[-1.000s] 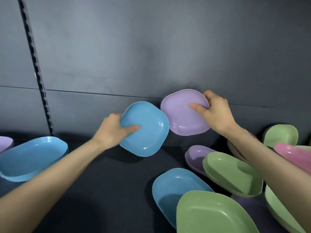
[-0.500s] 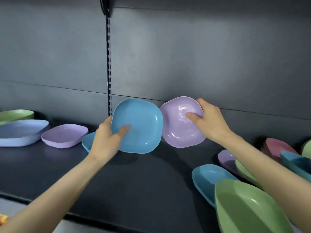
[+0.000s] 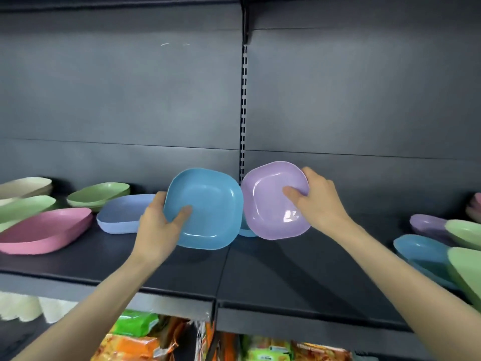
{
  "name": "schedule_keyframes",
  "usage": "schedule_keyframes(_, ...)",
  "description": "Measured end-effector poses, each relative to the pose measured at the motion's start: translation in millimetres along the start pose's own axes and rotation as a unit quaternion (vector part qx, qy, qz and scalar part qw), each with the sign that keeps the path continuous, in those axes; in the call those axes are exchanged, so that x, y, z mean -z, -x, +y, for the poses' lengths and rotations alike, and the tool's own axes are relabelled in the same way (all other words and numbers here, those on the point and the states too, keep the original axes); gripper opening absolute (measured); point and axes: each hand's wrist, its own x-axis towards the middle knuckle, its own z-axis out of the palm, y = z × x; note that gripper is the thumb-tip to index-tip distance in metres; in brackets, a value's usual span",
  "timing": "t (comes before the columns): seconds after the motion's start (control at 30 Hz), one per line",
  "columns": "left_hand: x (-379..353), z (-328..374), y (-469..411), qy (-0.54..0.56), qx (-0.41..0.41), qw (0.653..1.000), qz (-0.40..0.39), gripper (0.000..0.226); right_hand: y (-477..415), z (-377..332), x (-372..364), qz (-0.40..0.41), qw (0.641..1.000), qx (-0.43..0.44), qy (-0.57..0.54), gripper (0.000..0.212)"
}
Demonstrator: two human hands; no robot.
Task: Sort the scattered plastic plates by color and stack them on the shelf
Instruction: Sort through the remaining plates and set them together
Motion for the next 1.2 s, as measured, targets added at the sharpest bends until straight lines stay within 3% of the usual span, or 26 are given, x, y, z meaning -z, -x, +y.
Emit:
schedule_keyframes(0.27, 0, -28, -27, 0.016, 0.011, 0.998, -0.055, 0.03, 7, -3, -27, 0.051, 0.996, -0.067, -0.012, 0.018)
schedule_keyframes(0.53, -55, -31, -68, -0.009, 0.005, 0.993, -0.117, 0.038, -13, 36, -21, 0.113, 0.989, -0.096, -0.012, 0.02)
schedule_keyframes(0.73, -101, -37, -102, -0.041, -0.003, 0.978, -0.207, 0.046, -38, 66, -20, 0.147, 0.982, -0.108, -0.045, 0.019)
schedule_keyframes(1.07, -136, -63, -118, -0.157, -0.004, 0.951, -0.264, 0.048, -47, 90, -38, 0.155, 0.975, -0.123, -0.101, 0.015)
schedule_keyframes(1.2, -141, -69, -116, -0.29, -0.074, 0.924, -0.237, 0.052, -45, 86, -40, 0.147, 0.975, -0.12, -0.111, 0.016)
